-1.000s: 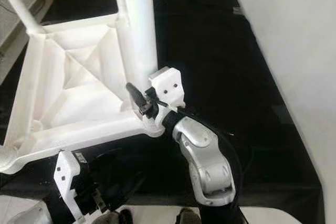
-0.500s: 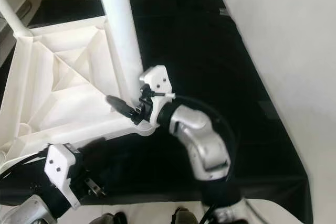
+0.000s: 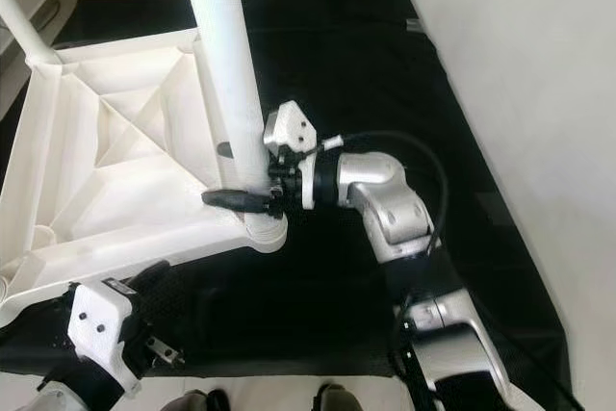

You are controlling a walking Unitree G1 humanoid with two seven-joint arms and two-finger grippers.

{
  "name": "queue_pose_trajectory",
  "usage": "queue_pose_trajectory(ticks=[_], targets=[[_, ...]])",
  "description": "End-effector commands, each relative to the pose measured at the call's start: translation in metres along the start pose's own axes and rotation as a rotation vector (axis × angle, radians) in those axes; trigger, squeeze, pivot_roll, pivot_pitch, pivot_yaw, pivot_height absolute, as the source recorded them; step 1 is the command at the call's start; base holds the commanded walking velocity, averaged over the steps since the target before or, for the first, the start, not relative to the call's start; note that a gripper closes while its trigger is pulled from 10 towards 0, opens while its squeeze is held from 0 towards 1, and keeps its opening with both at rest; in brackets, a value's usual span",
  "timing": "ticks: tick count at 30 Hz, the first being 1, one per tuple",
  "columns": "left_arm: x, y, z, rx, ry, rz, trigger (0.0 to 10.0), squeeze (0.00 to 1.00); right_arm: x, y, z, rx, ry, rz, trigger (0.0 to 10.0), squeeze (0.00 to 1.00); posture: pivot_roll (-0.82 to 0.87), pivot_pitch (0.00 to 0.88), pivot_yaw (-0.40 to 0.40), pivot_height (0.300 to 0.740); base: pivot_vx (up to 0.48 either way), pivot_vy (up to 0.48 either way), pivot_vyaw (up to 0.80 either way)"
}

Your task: Building children table

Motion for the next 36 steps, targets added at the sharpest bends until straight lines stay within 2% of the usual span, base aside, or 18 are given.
queue_pose_trajectory(ticks=[1,12,14,15,16,18,19,20,21,22,24,28,29,30,32,34,35,36], targets=[[-0.002,0.001,0.001,0.010,-0.010,-0.008,10.0,0.00,0.000,-0.003,-0.004,0.046,-0.034,0.030,0.0,0.00,0.06,0.150,-0.006,0.740,0.000,0.000,0.00],[-0.002,-0.001,0.006,0.001,-0.016,0.007,10.0,0.00,-0.010,0.007,-0.001,0.051,-0.076,0.065,0.0,0.00,0.05,0.141,-0.013,0.740,0.000,0.000,0.00],[-0.002,-0.002,0.005,-0.004,-0.015,0.015,10.0,0.00,-0.019,0.009,0.000,-0.106,-0.136,0.092,0.0,0.00,0.04,0.139,-0.017,0.740,0.000,0.000,0.00],[-0.002,-0.002,0.005,-0.004,-0.015,0.015,10.0,0.00,-0.019,0.009,0.000,-0.106,-0.136,0.092,0.0,0.00,0.04,0.139,-0.017,0.740,0.000,0.000,0.00],[-0.002,-0.003,0.005,-0.006,-0.015,0.017,10.0,0.00,-0.026,0.008,-0.001,-0.218,-0.153,0.088,0.0,0.00,0.03,0.138,-0.013,0.740,0.000,0.000,0.00],[-0.002,-0.003,0.005,-0.006,-0.015,0.017,10.0,0.00,-0.026,0.008,-0.001,-0.218,-0.153,0.088,0.0,0.00,0.03,0.138,-0.013,0.740,0.000,0.000,0.00],[-0.002,-0.003,0.003,-0.006,-0.015,0.018,10.0,0.00,-0.045,0.016,0.014,-0.537,-0.077,-0.030,0.0,0.00,0.02,0.139,-0.007,0.740,0.000,0.000,0.00],[-0.003,-0.003,0.002,-0.003,-0.012,0.019,10.0,0.00,-0.056,0.025,0.011,-0.736,-0.099,-0.053,0.0,0.00,0.01,0.145,-0.001,0.740,0.000,0.000,0.00],[-0.003,-0.003,0.002,-0.003,-0.012,0.019,10.0,0.00,-0.056,0.025,0.011,-0.736,-0.099,-0.053,0.0,0.00,0.01,0.145,-0.001,0.740,0.000,0.000,0.00],[-0.004,-0.003,0.000,-0.002,-0.002,0.021,10.0,0.00,-0.063,0.028,-0.001,-0.818,-0.058,-0.089,0.0,0.00,-0.01,0.134,0.019,0.740,0.000,0.000,0.00],[-0.006,-0.003,0.000,0.000,0.004,0.021,10.0,0.00,-0.069,0.029,-0.008,-0.847,-0.052,-0.110,0.0,0.00,0.00,0.119,0.020,0.740,0.000,0.000,0.00],[-0.007,-0.004,-0.001,0.001,0.009,0.021,10.0,0.00,-0.072,0.026,-0.012,-0.825,-0.060,-0.111,0.0,0.00,0.00,0.119,0.020,0.740,0.000,0.000,0.00],[-0.010,-0.004,-0.001,-0.002,0.022,0.019,10.0,0.00,-0.074,0.021,-0.011,-0.802,-0.058,-0.119,1.0,0.00,0.01,0.110,0.012,0.740,0.000,0.000,0.00],[-0.012,-0.005,-0.002,-0.004,0.033,0.018,10.0,0.00,-0.073,0.015,-0.010,-0.768,-0.079,-0.097,10.0,0.00,0.01,0.110,0.011,0.740,0.000,0.000,0.00],[-0.013,-0.005,-0.003,-0.004,0.041,0.018,10.0,0.00,-0.071,0.010,-0.010,-0.742,-0.092,-0.080,10.0,0.00,0.01,0.105,0.012,0.740,0.000,0.000,0.00],[-0.014,-0.005,-0.004,-0.003,0.048,0.018,10.0,0.00,-0.067,0.004,-0.011,-0.690,-0.107,-0.049,10.0,0.05,0.01,0.102,0.015,0.740,0.000,0.000,0.00],[-0.015,-0.005,-0.005,-0.002,0.051,0.018,10.0,0.00,-0.061,-0.001,-0.011,-0.625,-0.126,-0.014,10.0,1.00,0.00,0.098,0.017,0.740,0.000,0.000,0.00],[-0.015,-0.006,-0.005,-0.007,0.056,0.020,10.0,0.00,-0.053,-0.004,-0.011,-0.579,-0.134,0.017,10.0,1.00,0.00,0.093,0.017,0.740,0.000,0.000,0.00]])
Point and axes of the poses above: a point about 5 cm out from each wrist's last joint towards the gripper, its own y axis pointing back from the gripper into the wrist, its own x axis along the axis of the wrist's last joint, z = x × y, the point moved 5 cm from there along -y, pointing out of the wrist towards the gripper, and after that the axes turned 4 degrees about -y, right-handed, at the moved point
